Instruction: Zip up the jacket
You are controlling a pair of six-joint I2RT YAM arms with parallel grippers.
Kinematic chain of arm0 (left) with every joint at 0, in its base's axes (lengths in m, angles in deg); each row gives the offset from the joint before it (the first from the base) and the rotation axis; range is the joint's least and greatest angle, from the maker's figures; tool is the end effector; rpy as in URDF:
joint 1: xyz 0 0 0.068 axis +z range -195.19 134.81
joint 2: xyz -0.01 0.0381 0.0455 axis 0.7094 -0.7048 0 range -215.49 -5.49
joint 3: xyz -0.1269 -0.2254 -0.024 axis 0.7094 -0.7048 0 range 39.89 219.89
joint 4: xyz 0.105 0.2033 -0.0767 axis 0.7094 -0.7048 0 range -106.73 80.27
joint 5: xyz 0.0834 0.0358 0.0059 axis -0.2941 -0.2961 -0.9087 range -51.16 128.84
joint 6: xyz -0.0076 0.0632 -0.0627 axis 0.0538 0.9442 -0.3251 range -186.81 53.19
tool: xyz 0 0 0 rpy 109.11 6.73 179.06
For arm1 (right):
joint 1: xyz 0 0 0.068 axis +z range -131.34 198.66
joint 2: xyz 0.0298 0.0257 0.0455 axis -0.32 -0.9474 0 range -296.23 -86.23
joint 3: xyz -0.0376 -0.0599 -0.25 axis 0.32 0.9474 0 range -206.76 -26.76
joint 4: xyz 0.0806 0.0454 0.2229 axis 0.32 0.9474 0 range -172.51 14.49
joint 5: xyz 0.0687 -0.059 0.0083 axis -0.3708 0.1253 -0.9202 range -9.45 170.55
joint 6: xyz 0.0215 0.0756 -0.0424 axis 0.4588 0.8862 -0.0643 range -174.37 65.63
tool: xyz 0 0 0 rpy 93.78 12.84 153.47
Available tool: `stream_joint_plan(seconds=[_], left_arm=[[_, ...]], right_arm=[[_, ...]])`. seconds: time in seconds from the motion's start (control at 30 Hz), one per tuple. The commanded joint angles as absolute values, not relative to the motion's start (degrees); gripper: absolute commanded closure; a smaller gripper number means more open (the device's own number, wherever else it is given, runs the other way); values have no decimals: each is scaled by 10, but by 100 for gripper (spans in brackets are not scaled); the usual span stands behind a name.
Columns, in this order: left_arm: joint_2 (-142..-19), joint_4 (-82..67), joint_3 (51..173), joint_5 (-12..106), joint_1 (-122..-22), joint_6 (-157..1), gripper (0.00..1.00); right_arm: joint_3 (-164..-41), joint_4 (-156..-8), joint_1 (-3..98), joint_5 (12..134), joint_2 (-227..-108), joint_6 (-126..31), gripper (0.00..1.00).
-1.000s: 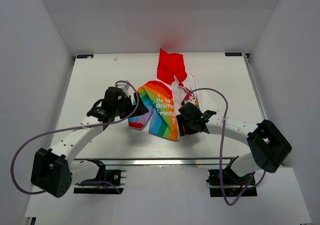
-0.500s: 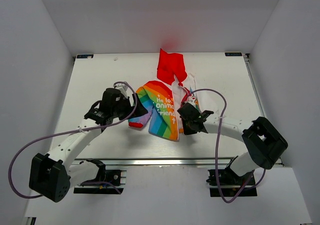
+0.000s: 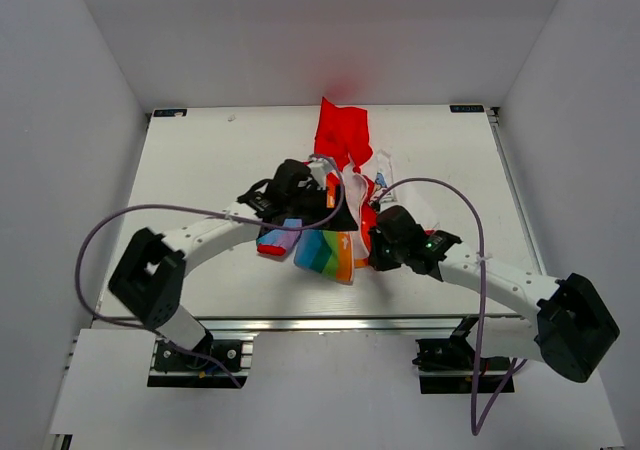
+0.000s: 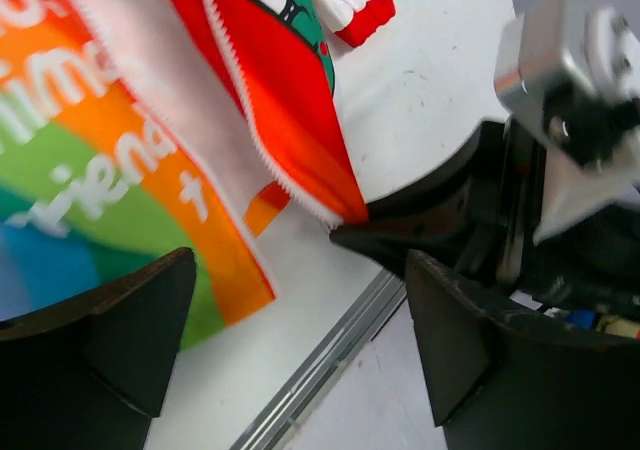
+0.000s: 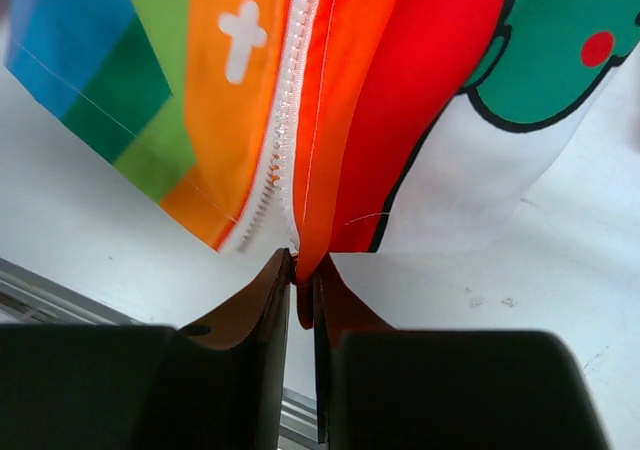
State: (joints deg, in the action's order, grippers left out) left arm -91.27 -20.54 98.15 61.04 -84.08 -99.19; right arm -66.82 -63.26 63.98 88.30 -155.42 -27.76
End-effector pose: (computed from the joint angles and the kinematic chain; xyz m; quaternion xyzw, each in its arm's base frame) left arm 0.2483 -0.2390 0.2217 0.1339 0.8770 -0.3900 0.2467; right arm 0.1883 0.1751 0.1770 -0.1279 0.9242 0.1570 0.3239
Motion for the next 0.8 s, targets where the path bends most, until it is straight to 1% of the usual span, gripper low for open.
stream_joint_plan(seconds=[0.0, 0.03, 0.13, 0.27, 0.3, 0.4, 0.47, 0.57, 0.63, 0.7, 0.73, 0.77], left_arm=[[-995, -172, 1034, 656, -852, -986, 8], [-1012, -161, 1042, 673, -856, -987, 14], [-1071, -154, 1069, 669, -875, -991, 23], [-1132, -168, 1102, 679, -876, -1000, 30], [-1137, -163, 1103, 683, -876, -1001, 30], [-1153, -128, 1099, 705, -876, -1017, 31], [-1163, -103, 1099, 716, -876, -1031, 34], [-1175, -79, 1102, 730, -876, -1041, 50], [-1176, -65, 1101, 739, -877, -1045, 74], [-1174, -52, 1093, 750, -877, -1051, 92], [-1171, -46, 1091, 751, -877, -1052, 100], [-1168, -42, 1087, 750, -877, -1051, 100]], right_arm=[[-649, -656, 632, 867, -1541, -279, 100], [-646, -658, 629, 870, -1542, -270, 100], [-632, -689, 626, 842, -1541, -254, 100], [-606, -715, 624, 825, -1523, -229, 100], [-597, -719, 624, 824, -1520, -223, 100], [-580, -736, 624, 813, -1507, -220, 100], [-575, -738, 624, 810, -1502, -216, 100], [-565, -746, 623, 812, -1494, -213, 100], [-563, -749, 623, 811, -1492, -215, 100], [-565, -742, 623, 819, -1494, -214, 98], [-566, -735, 623, 821, -1494, -212, 93], [-566, -733, 623, 825, -1493, -209, 81]])
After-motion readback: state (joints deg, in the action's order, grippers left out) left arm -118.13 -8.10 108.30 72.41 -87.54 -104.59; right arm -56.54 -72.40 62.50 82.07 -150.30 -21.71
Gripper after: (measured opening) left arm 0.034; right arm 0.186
